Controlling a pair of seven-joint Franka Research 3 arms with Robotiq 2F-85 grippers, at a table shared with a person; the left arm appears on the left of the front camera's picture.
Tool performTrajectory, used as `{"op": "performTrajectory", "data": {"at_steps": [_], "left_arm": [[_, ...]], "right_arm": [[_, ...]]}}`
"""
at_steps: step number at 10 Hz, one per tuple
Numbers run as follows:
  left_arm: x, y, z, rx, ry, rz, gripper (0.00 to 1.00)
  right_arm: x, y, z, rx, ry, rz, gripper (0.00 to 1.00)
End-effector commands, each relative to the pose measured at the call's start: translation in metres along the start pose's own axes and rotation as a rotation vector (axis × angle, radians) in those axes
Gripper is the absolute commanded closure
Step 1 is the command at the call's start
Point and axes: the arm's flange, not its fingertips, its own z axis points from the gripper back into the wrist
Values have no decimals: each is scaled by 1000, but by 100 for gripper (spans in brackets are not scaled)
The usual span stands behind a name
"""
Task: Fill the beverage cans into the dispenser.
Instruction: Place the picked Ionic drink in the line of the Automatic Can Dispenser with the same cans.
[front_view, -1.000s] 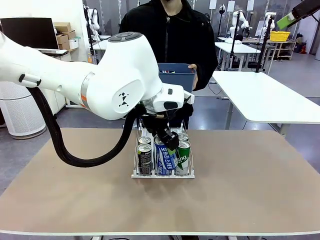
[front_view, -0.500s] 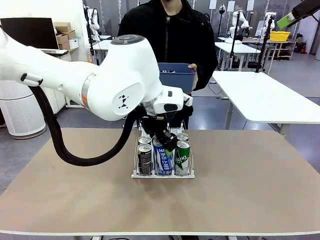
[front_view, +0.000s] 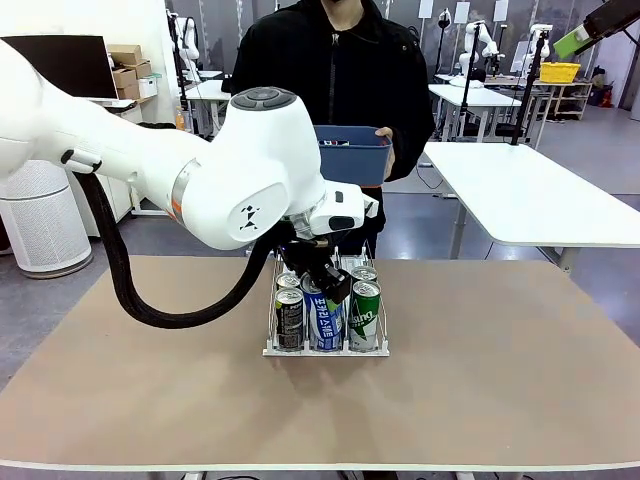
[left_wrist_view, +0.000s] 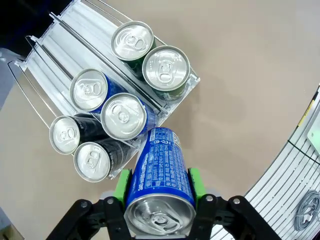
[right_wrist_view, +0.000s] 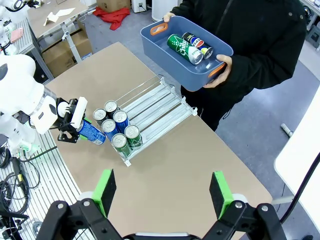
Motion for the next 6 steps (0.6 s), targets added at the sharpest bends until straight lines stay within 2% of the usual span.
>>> {"op": "performTrajectory", "data": {"at_steps": [1,6], "left_arm": [[8,8,-6,1,-35,-8,43],[19,23,-19,8,-55,7,43]], "right_arm": [[-1,0,-1,3,1,-1,0],[-1,0,-1,3,1,-1,0]]}}
